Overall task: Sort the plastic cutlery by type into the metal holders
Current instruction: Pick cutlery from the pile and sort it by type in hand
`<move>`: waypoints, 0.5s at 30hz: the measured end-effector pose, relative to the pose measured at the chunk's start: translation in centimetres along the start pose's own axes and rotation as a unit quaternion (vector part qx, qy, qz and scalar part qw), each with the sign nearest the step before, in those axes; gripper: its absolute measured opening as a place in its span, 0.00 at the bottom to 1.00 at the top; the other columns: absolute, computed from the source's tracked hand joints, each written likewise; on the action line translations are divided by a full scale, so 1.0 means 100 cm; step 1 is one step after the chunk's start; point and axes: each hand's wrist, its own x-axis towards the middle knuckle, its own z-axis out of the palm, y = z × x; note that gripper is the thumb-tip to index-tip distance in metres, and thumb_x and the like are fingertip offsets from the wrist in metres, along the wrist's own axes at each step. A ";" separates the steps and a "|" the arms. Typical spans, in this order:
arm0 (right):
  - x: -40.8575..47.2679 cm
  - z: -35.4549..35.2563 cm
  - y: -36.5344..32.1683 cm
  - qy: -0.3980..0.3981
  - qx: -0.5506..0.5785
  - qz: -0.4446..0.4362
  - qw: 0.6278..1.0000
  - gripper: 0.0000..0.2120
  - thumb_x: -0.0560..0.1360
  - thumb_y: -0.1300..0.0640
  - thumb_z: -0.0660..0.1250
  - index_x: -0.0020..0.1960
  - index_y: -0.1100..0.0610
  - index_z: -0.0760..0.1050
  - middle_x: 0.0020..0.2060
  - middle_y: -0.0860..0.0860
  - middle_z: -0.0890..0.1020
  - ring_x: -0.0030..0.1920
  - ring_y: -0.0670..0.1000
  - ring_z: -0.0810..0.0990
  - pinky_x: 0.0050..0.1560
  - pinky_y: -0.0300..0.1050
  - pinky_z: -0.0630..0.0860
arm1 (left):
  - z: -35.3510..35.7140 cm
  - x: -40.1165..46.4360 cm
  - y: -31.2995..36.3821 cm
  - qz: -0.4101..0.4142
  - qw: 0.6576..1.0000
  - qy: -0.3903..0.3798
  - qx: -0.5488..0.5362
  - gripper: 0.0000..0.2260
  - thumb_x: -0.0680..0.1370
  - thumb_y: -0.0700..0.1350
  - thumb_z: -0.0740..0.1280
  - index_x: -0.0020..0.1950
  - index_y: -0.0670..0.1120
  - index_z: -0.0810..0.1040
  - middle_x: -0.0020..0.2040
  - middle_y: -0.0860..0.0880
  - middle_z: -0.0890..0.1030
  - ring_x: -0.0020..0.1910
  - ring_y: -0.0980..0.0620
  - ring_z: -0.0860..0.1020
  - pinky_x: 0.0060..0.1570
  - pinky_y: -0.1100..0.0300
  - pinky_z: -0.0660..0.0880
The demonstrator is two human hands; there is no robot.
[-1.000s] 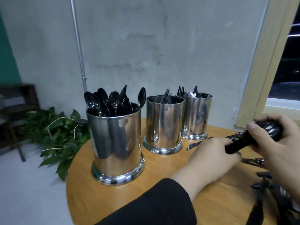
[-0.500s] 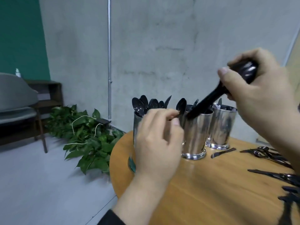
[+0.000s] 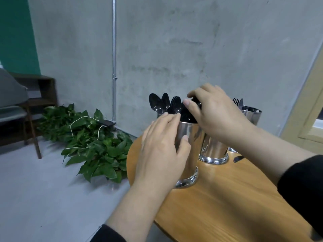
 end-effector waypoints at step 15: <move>-0.086 -0.077 0.075 0.125 0.028 0.054 0.990 0.15 0.85 0.49 0.57 0.62 0.55 0.79 0.51 0.48 0.79 0.52 0.43 0.73 0.51 0.40 0.68 | 0.025 -0.007 0.057 0.114 0.973 0.112 -0.165 0.11 0.81 0.41 0.62 0.56 0.41 0.83 0.51 0.48 0.83 0.52 0.50 0.80 0.52 0.51 0.77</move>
